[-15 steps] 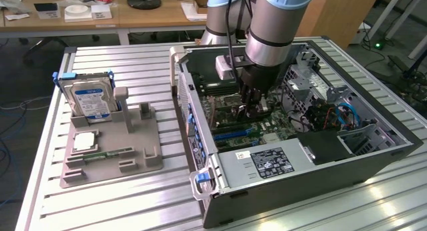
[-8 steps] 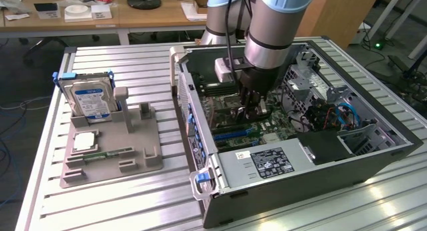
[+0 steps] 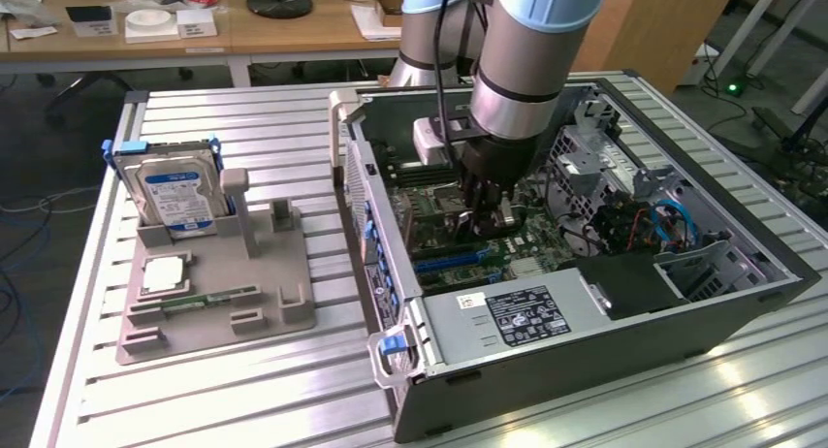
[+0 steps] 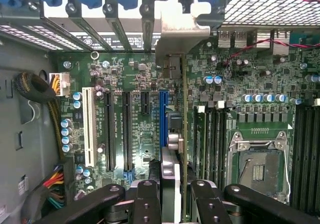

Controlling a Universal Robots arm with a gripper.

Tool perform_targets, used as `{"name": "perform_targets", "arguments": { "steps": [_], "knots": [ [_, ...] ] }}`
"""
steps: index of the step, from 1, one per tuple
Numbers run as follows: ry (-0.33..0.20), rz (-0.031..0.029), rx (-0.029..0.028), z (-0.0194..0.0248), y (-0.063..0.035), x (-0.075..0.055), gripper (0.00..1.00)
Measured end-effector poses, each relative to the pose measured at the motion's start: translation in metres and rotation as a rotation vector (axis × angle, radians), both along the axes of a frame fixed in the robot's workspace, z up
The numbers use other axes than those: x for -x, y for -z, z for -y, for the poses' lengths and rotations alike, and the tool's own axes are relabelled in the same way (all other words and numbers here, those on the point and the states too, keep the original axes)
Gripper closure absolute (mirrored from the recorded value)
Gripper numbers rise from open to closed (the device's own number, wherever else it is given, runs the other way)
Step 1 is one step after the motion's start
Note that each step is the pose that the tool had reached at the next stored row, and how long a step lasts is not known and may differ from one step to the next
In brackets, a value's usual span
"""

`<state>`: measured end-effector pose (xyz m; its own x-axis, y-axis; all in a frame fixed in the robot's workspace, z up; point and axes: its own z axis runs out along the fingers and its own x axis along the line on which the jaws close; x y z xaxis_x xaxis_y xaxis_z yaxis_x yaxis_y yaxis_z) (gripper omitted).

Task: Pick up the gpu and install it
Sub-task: 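Insert the gpu into the slot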

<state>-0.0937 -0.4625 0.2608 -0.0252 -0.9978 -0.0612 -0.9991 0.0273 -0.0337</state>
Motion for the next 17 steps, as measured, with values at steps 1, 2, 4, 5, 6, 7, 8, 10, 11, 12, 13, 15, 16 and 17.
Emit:
{"name": "perform_targets", "arguments": {
  "steps": [1, 2, 4, 5, 6, 7, 8, 10, 11, 12, 13, 15, 16, 17],
  "knots": [
    [0.000, 0.0000, 0.0001, 0.0006, 0.0004, 0.0001, 0.72],
    [0.000, 0.0001, -0.0001, 0.0008, 0.0009, 0.0007, 0.72],
    [0.000, -0.0006, 0.0001, 0.0010, 0.0017, 0.0016, 0.72],
    [0.000, -0.0013, 0.0002, 0.0010, 0.0019, 0.0016, 0.72],
    [0.000, -0.0018, 0.0001, 0.0010, 0.0022, 0.0017, 0.72],
    [0.000, -0.0021, -0.0001, 0.0010, 0.0030, 0.0017, 0.72],
    [0.000, -0.0025, 0.0000, 0.0010, 0.0039, 0.0017, 0.72],
    [0.000, -0.0033, 0.0001, 0.0010, 0.0058, 0.0022, 0.72],
    [0.000, -0.0038, 0.0002, 0.0010, 0.0063, 0.0032, 0.72],
    [0.000, -0.0044, 0.0000, 0.0010, 0.0069, 0.0036, 0.72],
    [0.000, -0.0051, 0.0000, 0.0010, 0.0076, 0.0036, 0.72],
    [0.000, -0.0059, 0.0000, 0.0012, 0.0088, 0.0037, 0.72],
    [0.000, -0.0066, 0.0001, 0.0016, 0.0088, 0.0037, 0.72],
    [0.000, -0.0074, 0.0002, 0.0016, 0.0089, 0.0037, 0.72]
  ]
}}
